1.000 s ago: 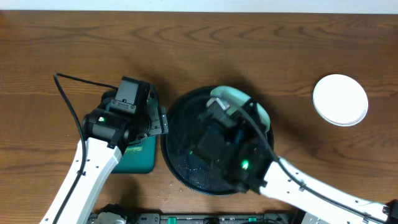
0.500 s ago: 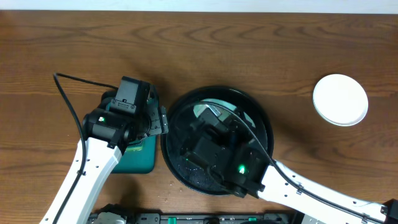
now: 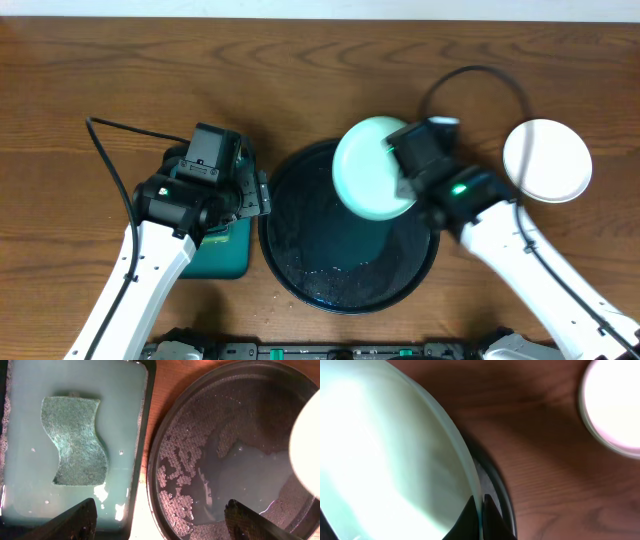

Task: Clean dirty plates on tray and stack at the side
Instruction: 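Carry the plate right and lower it onto the stacked plates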

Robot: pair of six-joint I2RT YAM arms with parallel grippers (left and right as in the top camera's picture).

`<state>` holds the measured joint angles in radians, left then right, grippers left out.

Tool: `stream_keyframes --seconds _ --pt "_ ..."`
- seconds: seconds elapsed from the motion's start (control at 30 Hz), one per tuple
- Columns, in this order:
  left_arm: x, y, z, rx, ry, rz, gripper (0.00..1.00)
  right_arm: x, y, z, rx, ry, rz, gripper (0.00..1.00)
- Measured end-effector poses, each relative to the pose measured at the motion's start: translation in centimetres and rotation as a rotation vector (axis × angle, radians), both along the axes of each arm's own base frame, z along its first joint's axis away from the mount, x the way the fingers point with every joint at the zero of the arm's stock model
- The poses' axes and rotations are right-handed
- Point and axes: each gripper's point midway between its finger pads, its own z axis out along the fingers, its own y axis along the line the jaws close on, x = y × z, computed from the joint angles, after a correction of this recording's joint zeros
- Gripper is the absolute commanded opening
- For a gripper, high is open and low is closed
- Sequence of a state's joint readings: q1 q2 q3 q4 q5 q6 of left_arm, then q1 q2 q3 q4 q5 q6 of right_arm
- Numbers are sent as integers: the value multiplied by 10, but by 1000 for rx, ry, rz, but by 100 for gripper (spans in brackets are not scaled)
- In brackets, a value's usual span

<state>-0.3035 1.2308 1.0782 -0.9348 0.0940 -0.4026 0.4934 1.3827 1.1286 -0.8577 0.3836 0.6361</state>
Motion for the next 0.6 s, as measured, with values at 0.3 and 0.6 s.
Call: stream_keyframes --seconds 0.3,0.6 --pt "0 0 0 0 0 0 82 14 -135 -6 225 20 -469 1" --pt "0 1 0 8 -3 4 82 -15 -253 -23 396 0 -875 1"
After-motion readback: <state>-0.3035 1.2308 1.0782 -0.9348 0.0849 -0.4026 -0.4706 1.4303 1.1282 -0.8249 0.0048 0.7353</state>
